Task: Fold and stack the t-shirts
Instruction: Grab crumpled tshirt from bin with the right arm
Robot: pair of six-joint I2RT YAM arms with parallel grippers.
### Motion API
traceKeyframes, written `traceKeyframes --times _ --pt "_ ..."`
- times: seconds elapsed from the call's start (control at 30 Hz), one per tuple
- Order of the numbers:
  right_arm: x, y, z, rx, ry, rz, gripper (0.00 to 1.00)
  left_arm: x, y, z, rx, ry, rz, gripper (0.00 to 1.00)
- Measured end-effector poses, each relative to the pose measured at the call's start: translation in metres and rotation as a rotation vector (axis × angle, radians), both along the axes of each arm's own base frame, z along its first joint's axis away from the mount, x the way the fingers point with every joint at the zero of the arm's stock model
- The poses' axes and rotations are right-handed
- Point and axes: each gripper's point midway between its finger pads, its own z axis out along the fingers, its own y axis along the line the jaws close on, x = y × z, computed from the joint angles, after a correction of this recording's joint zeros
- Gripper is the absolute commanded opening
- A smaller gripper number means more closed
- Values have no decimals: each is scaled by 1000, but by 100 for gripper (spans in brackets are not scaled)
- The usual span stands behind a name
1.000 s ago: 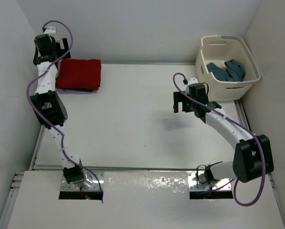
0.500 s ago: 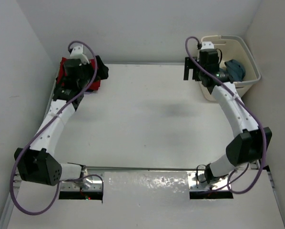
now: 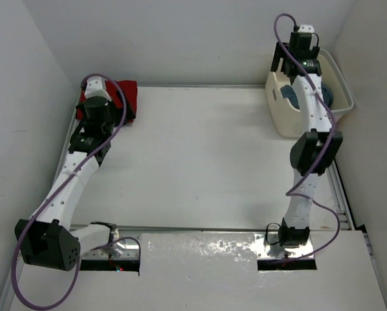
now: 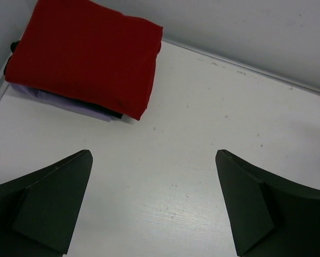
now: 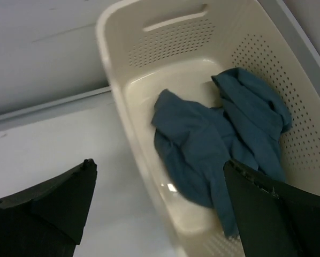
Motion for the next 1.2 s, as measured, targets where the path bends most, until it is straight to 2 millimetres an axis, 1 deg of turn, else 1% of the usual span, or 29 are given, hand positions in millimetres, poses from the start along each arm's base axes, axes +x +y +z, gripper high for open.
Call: traceKeyframes --times 0.03,0.07,0.2,0.23,0.27,0.33,0.4,0.47,0.5,0.6,0.63,0.7,0.73,0.83,0.87,0.9,0.93,1.03,1.1,1.17,1.2 --pt "11 -9 -6 -6 -11 -22 99 1 1 2 5 -12 1 100" --pt "20 -19 -16 -12 -14 -45 99 2 1 4 9 -19 1 100" --pt "38 -63 -75 -28 33 -135 99 7 1 3 30 -25 -11 100" --pt "42 -70 -80 -31 26 -150 99 9 0 2 38 -22 -17 100" --pt "45 -89 -102 -34 45 -184 99 10 0 1 44 -20 -22 100" --pt "50 -118 -130 -56 62 -233 99 13 0 -4 58 -9 -26 100" --pt "49 -144 -155 -87 85 -284 99 17 -1 -9 69 2 -33 100" --pt "42 -167 -176 -112 121 -330 99 21 -2 -16 75 17 -42 100" --pt "38 -175 -186 -121 139 -348 99 24 -3 -21 80 27 -46 100" --pt "34 -189 -203 -141 159 -385 99 29 -3 -36 92 68 -53 100" --pt "33 -191 -207 -146 162 -393 99 31 -4 -42 95 84 -54 100" --pt "34 -192 -213 -147 163 -398 91 35 -4 -51 97 108 -56 100" --pt "34 -192 -215 -145 163 -401 74 36 -4 -53 98 115 -57 100" --pt "35 -192 -217 -140 161 -396 33 39 -5 -54 97 121 -60 100" --pt "36 -192 -216 -136 156 -392 11 39 -5 -52 96 118 -60 100" --pt "38 -191 -216 -129 146 -389 3 40 -6 -49 95 111 -61 100" --pt "40 -190 -216 -122 130 -386 0 41 -6 -45 94 103 -61 100" --pt "39 -181 -217 -95 126 -353 0 42 -6 -41 85 91 -58 100" --pt "38 -177 -206 -83 117 -331 0 41 -7 -42 71 94 -54 100" --pt "42 -167 -175 -82 73 -298 0 40 -10 -41 54 92 -63 100" --pt "44 -158 -154 -89 44 -278 0 39 -12 -40 45 90 -69 100"
